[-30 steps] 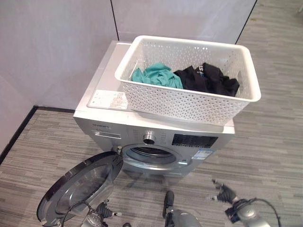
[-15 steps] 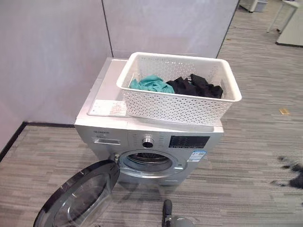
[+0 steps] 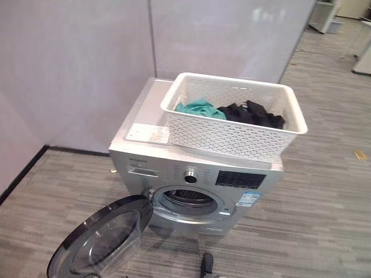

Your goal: Grab the laundry basket,head to the washer,open it,put in the laundry and shut it.

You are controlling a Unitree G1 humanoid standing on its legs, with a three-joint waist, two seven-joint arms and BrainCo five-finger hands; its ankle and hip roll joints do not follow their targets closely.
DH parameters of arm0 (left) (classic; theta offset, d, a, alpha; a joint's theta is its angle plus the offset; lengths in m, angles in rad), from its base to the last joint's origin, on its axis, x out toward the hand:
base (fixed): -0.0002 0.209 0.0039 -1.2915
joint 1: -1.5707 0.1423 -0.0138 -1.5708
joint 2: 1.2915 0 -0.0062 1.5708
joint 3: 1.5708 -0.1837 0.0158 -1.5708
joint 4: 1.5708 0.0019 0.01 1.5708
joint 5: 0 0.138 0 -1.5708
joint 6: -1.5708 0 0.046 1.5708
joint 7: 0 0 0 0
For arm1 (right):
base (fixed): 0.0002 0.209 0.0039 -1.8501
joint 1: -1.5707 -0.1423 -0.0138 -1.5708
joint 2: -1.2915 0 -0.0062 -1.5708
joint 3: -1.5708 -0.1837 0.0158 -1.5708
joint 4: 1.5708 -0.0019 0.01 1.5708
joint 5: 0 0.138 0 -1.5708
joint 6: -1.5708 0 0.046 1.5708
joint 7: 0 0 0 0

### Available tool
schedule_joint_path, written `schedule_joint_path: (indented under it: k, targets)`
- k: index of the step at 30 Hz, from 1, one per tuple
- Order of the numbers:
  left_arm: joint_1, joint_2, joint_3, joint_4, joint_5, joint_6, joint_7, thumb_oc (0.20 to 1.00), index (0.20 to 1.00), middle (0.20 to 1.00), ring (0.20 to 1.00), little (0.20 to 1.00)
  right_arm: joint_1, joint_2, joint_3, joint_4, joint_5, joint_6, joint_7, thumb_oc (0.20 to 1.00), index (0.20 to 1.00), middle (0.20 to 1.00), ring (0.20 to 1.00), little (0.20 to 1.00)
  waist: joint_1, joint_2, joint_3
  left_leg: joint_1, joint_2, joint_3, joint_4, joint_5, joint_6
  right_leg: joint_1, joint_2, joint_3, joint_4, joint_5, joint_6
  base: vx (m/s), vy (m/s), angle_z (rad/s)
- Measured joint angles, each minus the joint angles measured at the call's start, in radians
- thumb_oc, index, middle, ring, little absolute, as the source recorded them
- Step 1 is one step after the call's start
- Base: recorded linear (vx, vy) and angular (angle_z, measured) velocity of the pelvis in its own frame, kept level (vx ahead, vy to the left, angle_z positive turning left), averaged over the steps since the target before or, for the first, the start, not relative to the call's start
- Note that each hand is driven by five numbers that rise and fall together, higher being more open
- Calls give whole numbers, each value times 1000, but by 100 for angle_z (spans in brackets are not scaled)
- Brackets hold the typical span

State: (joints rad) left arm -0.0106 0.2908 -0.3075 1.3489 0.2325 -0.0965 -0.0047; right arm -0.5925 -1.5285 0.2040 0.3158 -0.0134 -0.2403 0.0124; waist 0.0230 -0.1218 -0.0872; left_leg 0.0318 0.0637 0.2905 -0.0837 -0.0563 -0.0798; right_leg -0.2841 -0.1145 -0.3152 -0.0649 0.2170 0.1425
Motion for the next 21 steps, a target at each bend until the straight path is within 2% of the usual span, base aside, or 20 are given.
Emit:
schedule_joint_path:
  k: [1,2,3,4,5,6,7,8,9,13,21]
  targets:
    - [-9,18,-15,5,1,2,-1,1000,1000,1000,1000,1000,-304,29,345,25,-2,-5,35,1000,1000,1000,1000,1000,14,-36,0,-17,-4,-11,-2,8,1,-3,-7,-12,-11,2,4,-28,-60,18]
    - [2,30,-7,5,-11,1,0,1000,1000,1000,1000,1000,-675,96,734,81,1,1,54,1000,1000,1000,1000,1000,19,-51,4,-20,-5,-7,-3,10,2,-5,-12,-23,-12,3,8,-30,-51,22]
    - [-9,33,7,3,-19,4,-3,1000,1000,1000,1000,1000,-879,97,998,101,-3,-1,81,1000,1000,1000,1000,1000,24,-54,1,-33,-4,-12,4,12,2,-9,-13,-26,-20,7,15,-41,-31,20]
    - [-8,40,18,11,-23,5,0,1000,1000,1000,1000,1000,-965,130,1075,125,-1,-2,105,1000,1000,1000,1000,1000,20,-58,-2,-50,-3,-23,12,13,2,-16,-15,-30,-20,7,15,-18,-29,31]
    - [-4,40,20,6,-29,4,1,1000,1000,1000,1000,1000,-1013,139,1097,120,0,-4,124,1000,1000,1000,1000,1000,31,-74,-13,-58,-5,-33,9,17,1,-26,-17,-33,-19,11,9,-26,-29,23]
    - [9,41,17,7,-38,4,1,1000,1000,1000,1000,1000,-1031,180,1086,146,1,-1,141,1000,1000,1000,1000,1000,31,-71,-9,-60,-8,-30,10,18,0,-31,-18,-32,-18,20,-9,-18,-23,8]
    - [14,42,22,9,-39,5,-2,1000,1000,1000,1000,1000,-1091,195,1159,155,18,6,158,1000,1000,1000,1000,1000,34,-68,-6,-64,-7,-30,11,18,0,-33,-18,-32,-19,19,-11,-15,-15,9]
    - [16,42,18,10,-38,5,-6,1000,1000,1000,1000,1000,-1143,208,1214,167,37,10,216,1000,1000,1000,1000,1000,43,-73,-10,-68,-8,-35,10,18,-1,-32,-21,-41,-19,19,-10,-8,-15,11]
    - [18,41,22,12,-39,5,-6,1000,1000,1000,1000,1000,-1143,212,1222,170,40,19,235,1000,1000,1000,1000,1000,46,-69,-6,-68,-8,-34,10,18,-1,-33,-21,-41,-19,19,-10,-1,-11,13]
    - [37,61,26,23,-68,5,-21,1000,1000,1000,1000,1000,-1074,216,1231,149,26,65,344,1000,1000,1000,1000,1000,43,-83,-9,-64,-2,-37,2,17,-2,-29,-9,-47,-19,18,-11,3,-2,2]
    - [38,48,29,38,-68,12,-24,1000,1000,1000,1000,1000,-1021,201,1228,123,-43,72,349,1000,1000,1000,1000,1000,33,-43,20,-52,-5,-32,-4,17,-3,-26,-15,-39,-19,14,-12,-19,10,-5]
